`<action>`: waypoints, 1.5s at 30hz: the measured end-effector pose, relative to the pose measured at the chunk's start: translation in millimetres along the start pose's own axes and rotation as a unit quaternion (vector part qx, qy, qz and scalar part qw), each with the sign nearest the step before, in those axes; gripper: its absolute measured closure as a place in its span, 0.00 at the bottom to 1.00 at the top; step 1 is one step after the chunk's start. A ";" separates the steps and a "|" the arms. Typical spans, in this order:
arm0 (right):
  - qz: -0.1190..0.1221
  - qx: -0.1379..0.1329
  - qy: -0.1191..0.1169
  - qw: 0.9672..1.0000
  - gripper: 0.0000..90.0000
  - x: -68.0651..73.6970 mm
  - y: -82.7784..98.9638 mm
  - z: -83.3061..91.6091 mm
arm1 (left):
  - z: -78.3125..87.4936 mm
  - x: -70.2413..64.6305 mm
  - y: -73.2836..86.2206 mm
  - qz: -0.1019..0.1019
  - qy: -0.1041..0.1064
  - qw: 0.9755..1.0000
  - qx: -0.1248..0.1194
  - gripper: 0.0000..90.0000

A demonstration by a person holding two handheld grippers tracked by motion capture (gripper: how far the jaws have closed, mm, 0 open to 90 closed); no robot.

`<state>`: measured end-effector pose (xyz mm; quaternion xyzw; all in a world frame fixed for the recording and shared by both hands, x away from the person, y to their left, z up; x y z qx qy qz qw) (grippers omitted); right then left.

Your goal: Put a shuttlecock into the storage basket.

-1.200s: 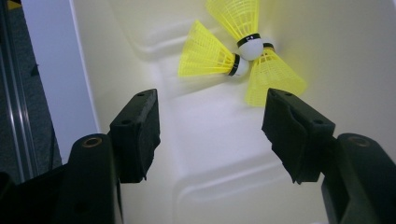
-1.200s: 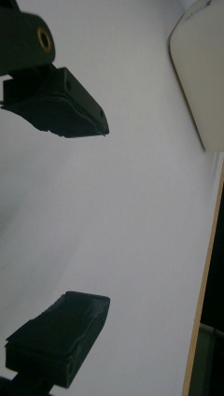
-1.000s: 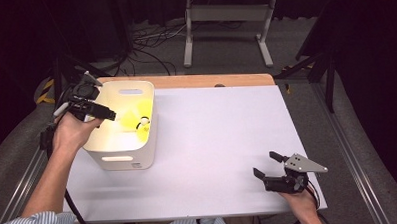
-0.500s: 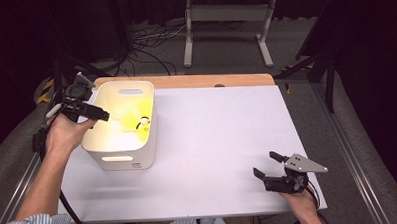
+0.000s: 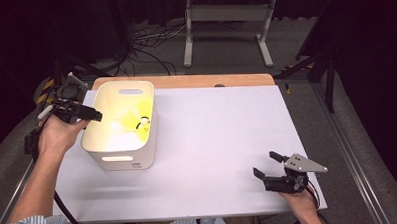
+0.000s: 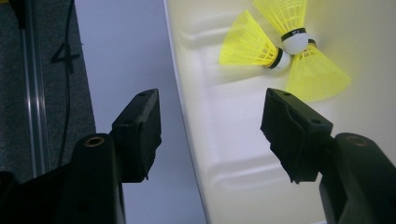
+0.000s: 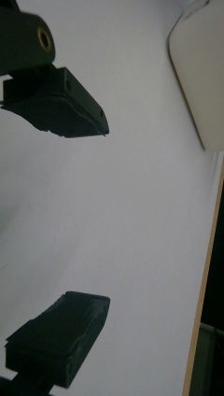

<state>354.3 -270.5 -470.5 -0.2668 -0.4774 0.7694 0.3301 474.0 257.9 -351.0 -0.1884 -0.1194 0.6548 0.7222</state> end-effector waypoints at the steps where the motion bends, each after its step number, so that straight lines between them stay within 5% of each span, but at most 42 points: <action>1: 0.000 0.000 0.000 1.000 0.17 0.0 0.0 -0.1 | 0.0 0.0 0.0 0.000 0.000 1.000 0.000 0.43; 45: 0.001 0.001 0.000 1.000 0.17 0.8 -0.3 -0.6 | 5.7 42.7 28.7 0.047 -0.011 0.999 -0.021 0.45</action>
Point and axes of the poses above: each handheld gripper's, and its own axes: z roughly backward along the jaws, y roughly out of its underside, x roughly to its left, the point moved 7 cm from there along -z, roughly forward along the jaws, and after that the axes turned 6 degrees about z, right-handed, at the moved point
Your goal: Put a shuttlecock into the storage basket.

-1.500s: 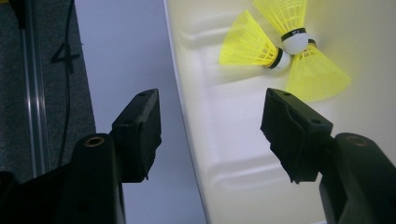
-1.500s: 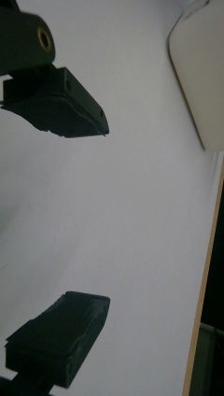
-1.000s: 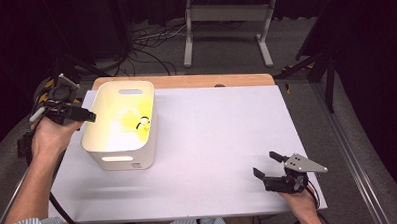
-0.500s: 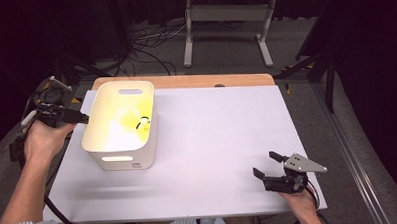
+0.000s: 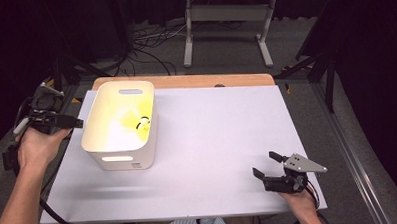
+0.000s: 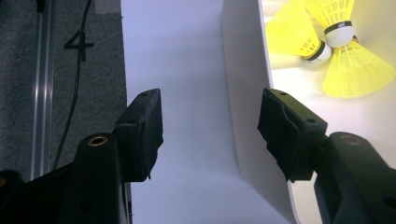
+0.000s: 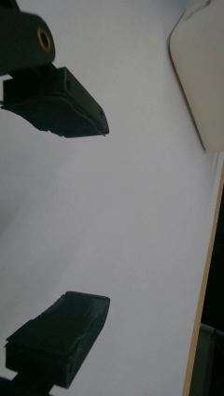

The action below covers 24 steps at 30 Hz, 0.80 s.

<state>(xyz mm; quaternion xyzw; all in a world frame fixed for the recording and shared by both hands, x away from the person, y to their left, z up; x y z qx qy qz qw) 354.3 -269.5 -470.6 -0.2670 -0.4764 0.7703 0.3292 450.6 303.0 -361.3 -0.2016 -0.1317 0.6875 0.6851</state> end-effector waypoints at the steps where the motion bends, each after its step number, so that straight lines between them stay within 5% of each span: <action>1: 0.000 0.000 0.000 1.000 0.17 0.0 0.0 0.0 | -0.6 0.2 1.7 0.001 0.000 1.000 0.000 0.45; 24: 0.001 0.000 -0.001 1.000 0.17 0.2 -0.1 -0.3 | -8.2 8.2 28.2 0.020 0.012 1.000 -0.013 0.37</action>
Point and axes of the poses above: each handheld gripper's, and its own axes: z roughly backward along the jaws, y roughly out of its underside, x roughly to its left, the point moved 7 cm from there along -z, roughly forward along the jaws, and after that the axes turned 6 degrees about z, right-handed, at the moved point
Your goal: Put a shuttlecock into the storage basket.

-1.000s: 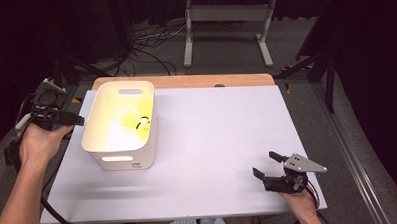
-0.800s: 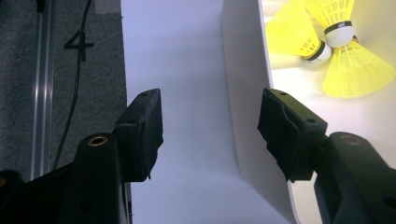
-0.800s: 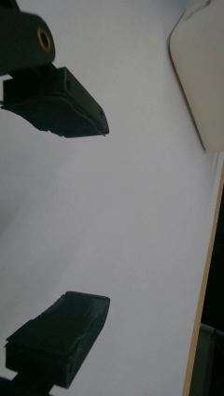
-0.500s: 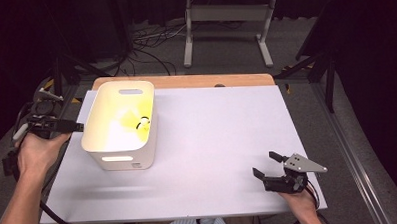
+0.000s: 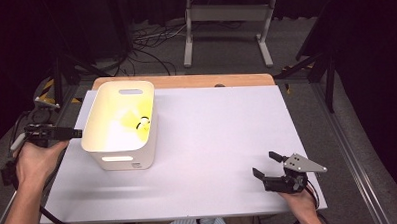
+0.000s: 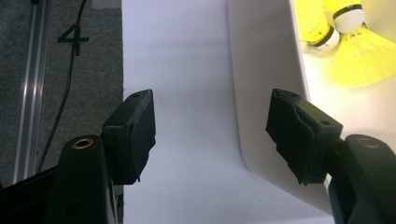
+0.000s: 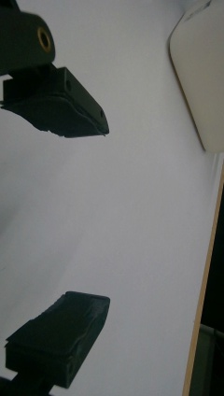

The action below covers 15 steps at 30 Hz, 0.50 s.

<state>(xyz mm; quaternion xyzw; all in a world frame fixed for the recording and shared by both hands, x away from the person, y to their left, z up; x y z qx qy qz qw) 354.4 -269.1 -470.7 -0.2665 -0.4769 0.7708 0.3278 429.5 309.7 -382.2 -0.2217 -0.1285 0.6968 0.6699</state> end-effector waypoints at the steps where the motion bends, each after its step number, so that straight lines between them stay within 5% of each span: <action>1: -0.001 0.000 0.000 1.000 0.17 0.0 0.0 0.0 | -0.3 -0.3 1.5 0.001 -0.001 1.000 -0.001 0.37; 15: 0.001 0.000 0.000 1.000 0.17 0.1 -0.1 -0.2 | -10.6 0.2 15.5 0.001 -0.002 1.000 -0.001 0.37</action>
Point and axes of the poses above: each handheld gripper's, and its own axes: z roughly backward along the jaws, y roughly out of its underside, x roughly to its left, the point moved 7 cm from there along -z, roughly forward along the jaws, and after that the axes turned 6 degrees about z, right-handed, at the moved point
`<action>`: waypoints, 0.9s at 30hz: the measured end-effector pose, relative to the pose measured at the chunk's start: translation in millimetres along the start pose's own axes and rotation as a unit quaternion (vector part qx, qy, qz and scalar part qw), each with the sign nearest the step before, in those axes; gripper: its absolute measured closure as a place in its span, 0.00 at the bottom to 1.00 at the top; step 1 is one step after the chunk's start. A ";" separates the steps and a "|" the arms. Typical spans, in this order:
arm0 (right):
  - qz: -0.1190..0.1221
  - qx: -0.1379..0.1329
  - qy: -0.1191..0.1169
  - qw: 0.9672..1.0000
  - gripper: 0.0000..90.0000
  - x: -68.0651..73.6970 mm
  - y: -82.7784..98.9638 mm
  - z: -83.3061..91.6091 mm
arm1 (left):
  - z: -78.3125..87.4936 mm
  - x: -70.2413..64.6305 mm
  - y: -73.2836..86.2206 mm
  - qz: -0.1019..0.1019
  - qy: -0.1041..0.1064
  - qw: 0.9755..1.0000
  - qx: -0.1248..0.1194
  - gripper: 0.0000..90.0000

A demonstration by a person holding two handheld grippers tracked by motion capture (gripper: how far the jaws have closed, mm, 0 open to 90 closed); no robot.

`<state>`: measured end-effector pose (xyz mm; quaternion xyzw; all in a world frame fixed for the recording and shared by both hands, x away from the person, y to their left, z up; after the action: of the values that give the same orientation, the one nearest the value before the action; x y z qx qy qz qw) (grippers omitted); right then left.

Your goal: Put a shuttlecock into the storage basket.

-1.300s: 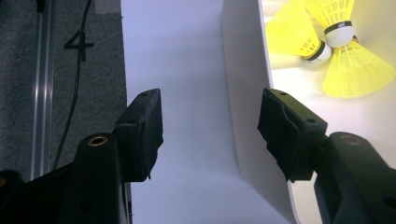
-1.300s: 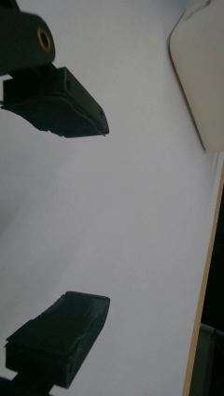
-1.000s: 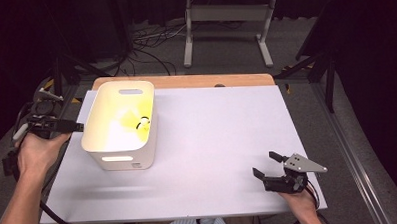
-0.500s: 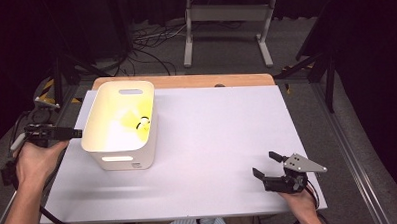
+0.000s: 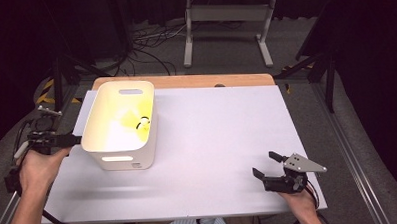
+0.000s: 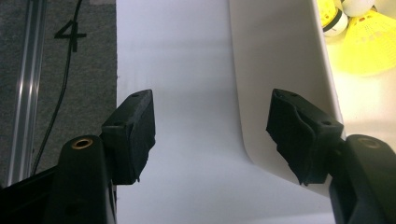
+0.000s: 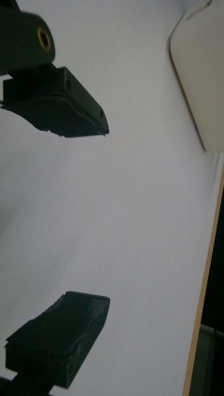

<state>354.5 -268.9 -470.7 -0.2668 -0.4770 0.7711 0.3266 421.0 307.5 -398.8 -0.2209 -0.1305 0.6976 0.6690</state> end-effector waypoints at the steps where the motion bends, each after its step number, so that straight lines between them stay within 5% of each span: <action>1: 0.000 0.000 0.000 1.000 0.17 0.0 0.0 0.1 | -0.2 -0.1 0.5 -0.001 0.000 1.000 -0.003 0.37; 27: 0.001 0.000 0.000 1.000 0.17 0.7 -0.3 -0.2 | -16.1 2.6 32.6 0.005 0.004 1.000 0.011 0.37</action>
<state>354.3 -268.2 -470.5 -0.2672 -0.4769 0.7713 0.3260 400.2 306.0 -428.6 -0.2173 -0.1191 0.7015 0.6682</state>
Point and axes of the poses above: each handheld gripper's, and its own axes: z roughly backward along the jaws, y roughly out of its underside, x roughly to its left, the point moved 7 cm from there along -z, roughly forward along the jaws, and after that the axes turned 6 degrees about z, right-handed, at the moved point
